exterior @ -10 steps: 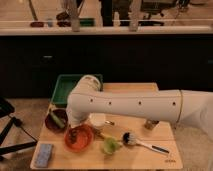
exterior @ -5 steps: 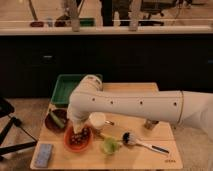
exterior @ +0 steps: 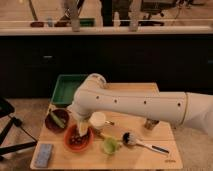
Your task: Place grapes in red bowl
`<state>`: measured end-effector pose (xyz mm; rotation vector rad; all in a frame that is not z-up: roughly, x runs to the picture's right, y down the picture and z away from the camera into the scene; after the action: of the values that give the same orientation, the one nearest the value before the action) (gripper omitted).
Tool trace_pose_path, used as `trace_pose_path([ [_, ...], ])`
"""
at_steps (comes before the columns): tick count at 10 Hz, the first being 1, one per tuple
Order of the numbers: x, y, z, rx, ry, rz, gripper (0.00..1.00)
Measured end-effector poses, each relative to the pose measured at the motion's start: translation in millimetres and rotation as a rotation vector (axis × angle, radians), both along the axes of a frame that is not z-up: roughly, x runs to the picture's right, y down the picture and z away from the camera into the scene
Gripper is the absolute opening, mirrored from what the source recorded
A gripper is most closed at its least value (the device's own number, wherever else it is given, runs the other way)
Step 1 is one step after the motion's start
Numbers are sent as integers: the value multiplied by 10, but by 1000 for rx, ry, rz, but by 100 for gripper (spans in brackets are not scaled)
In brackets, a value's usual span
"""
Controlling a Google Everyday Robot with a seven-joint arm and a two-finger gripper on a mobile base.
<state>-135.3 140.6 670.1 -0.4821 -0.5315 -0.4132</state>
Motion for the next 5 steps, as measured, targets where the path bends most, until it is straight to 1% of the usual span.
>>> trace_pose_path([
  [3, 130, -74, 79, -8, 11, 11, 80],
  [5, 211, -145, 127, -5, 17, 22, 80],
])
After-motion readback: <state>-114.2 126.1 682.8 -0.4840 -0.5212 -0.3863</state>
